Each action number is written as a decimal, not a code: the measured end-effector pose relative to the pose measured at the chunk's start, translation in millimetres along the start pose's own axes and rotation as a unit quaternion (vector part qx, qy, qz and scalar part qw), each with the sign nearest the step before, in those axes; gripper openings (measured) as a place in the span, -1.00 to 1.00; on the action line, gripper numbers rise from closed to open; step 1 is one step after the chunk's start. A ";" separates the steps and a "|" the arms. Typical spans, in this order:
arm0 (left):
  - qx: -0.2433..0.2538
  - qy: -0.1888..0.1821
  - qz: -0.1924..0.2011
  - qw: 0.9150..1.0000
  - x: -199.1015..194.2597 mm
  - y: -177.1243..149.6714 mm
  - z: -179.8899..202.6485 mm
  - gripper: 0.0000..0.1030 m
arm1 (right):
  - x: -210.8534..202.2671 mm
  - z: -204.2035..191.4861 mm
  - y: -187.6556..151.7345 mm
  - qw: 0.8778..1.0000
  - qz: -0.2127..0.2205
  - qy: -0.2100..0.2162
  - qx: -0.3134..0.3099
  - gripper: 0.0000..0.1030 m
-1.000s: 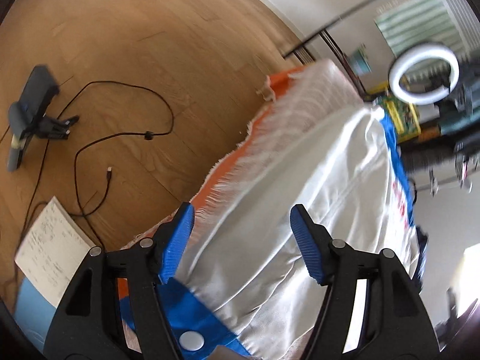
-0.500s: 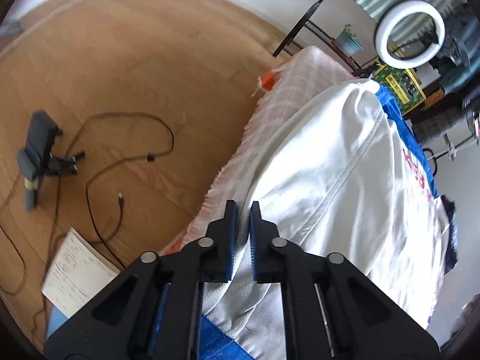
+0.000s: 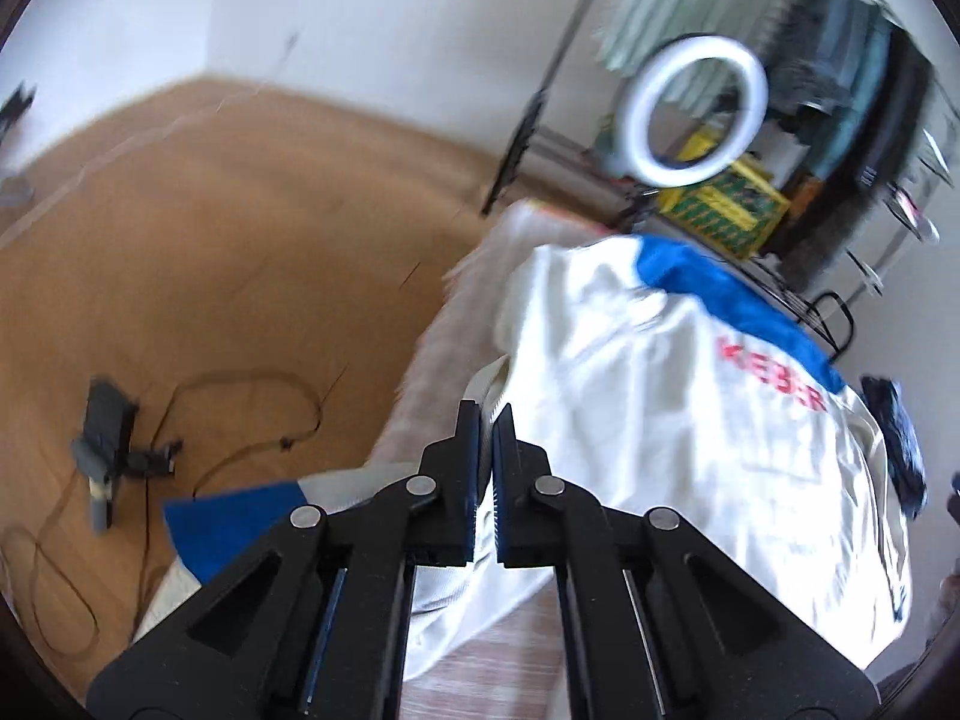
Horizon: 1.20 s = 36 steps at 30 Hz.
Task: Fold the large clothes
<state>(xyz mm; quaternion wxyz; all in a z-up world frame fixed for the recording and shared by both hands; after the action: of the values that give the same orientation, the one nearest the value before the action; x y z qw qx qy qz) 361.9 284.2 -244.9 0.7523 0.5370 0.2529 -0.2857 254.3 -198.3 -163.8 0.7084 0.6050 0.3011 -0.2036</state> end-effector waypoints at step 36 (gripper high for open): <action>-0.062 -0.087 -0.195 0.975 -41.7 -186.8 100.9 -0.22 | 59.9 -96.3 -87.8 0.936 -0.216 0.260 0.095 0.38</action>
<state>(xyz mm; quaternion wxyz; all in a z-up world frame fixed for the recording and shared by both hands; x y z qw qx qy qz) 208.7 146.1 -310.4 0.7335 0.4025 0.3031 -0.4561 223.7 -115.6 -276.9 0.4833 0.6217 0.5774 -0.2155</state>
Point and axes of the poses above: each gripper's, at about its wrist camera, not at the fingertips, and x roughly the way its jaws point, z to its right, y to its top, the point moved 8 cm from there along x, roughly the way its jaws point, and after that the axes turned 1 degree about y, right-handed, at the moved point
